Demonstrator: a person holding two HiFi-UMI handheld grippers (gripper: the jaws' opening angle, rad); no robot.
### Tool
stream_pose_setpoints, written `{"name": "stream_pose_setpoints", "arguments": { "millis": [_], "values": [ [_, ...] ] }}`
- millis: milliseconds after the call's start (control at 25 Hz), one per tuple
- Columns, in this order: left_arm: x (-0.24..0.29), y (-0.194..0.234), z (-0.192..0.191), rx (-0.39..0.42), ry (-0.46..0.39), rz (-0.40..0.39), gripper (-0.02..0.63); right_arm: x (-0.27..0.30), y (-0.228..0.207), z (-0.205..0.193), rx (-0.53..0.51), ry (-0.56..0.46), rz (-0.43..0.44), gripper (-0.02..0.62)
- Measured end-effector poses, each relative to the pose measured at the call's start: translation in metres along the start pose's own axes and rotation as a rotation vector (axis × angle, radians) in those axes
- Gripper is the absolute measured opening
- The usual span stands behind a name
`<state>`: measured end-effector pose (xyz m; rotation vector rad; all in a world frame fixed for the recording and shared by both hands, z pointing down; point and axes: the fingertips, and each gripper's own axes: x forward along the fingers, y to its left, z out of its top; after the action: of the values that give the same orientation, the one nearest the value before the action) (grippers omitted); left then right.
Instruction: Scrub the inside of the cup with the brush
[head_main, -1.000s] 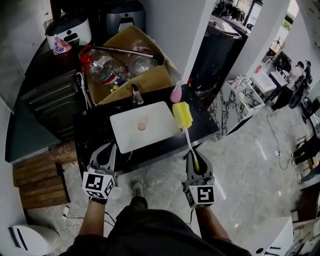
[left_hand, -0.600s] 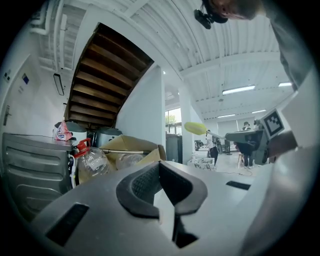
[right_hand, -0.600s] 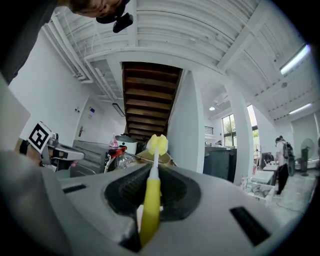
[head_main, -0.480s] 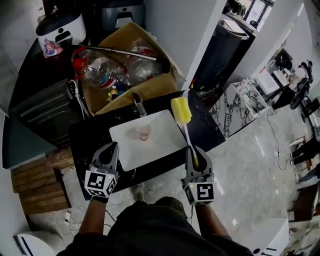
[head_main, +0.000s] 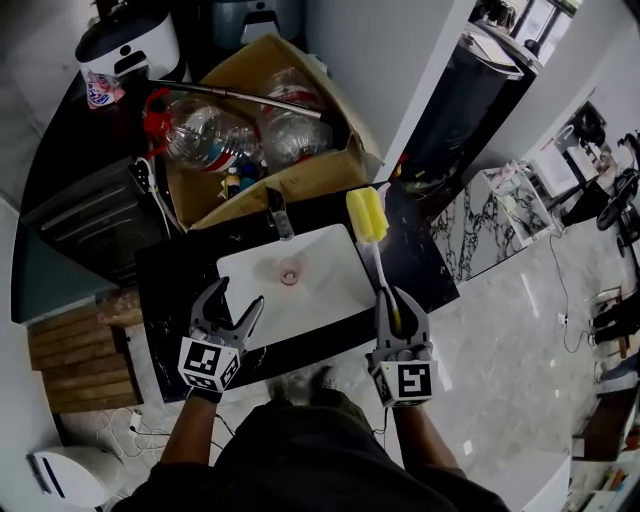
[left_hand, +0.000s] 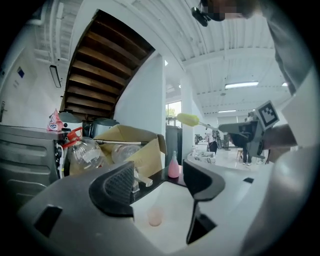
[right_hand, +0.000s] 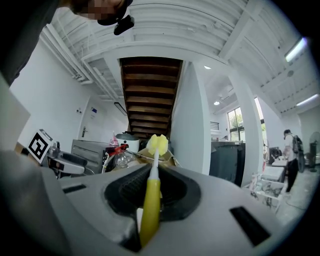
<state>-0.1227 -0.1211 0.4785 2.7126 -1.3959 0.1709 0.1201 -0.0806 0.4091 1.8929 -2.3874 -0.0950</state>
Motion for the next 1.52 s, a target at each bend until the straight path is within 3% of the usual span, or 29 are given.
{"name": "stream_pose_setpoints", "arguments": {
  "millis": [560,960,1520],
  "values": [
    [0.072,-0.006,-0.080,-0.003,0.136,-0.015,0.331,0.046,-0.031,0.001,-0.001,-0.039,0.052,0.038],
    [0.126,0.003,-0.179,-0.038,0.270,-0.016,0.370,0.080,-0.028,-0.009,-0.019,-0.092,0.105,0.037],
    [0.180,0.004,-0.289,-0.072,0.463,-0.035,0.423,0.104,-0.035,-0.039,-0.006,-0.062,0.133,0.037]
  ]
}}
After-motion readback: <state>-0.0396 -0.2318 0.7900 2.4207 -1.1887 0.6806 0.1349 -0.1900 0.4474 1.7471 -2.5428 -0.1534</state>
